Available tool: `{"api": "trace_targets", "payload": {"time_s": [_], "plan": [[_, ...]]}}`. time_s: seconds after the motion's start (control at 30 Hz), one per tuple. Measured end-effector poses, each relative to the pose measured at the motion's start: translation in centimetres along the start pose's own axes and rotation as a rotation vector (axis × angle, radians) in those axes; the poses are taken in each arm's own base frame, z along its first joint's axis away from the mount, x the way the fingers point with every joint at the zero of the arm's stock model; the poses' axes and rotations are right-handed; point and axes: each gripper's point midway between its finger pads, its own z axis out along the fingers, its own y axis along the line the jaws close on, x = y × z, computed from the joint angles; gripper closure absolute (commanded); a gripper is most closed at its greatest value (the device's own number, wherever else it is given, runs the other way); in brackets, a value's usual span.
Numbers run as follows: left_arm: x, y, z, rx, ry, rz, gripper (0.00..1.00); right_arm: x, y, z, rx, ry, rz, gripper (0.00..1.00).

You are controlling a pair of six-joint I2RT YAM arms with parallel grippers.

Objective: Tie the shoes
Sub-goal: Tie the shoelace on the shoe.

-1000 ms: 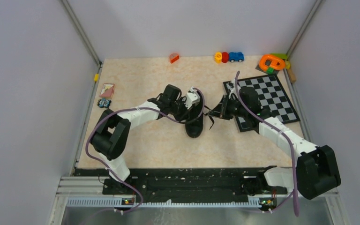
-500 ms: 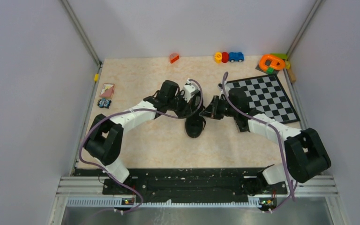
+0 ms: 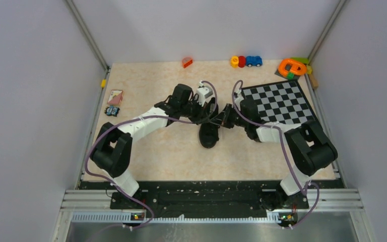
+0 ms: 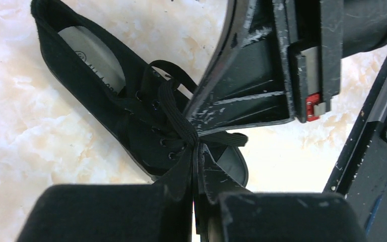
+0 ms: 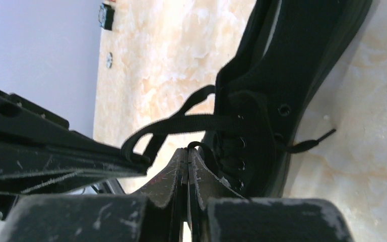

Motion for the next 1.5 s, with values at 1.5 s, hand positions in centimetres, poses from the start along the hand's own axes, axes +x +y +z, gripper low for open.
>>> {"api": "trace_targets", "payload": {"time_s": [1.5], "plan": [[-0.7,-0.9,-4.1,-0.070,-0.061,-0.113,0.73,-1.7,2.5,1.5,-0.321,-0.210,0.078,1.00]]}}
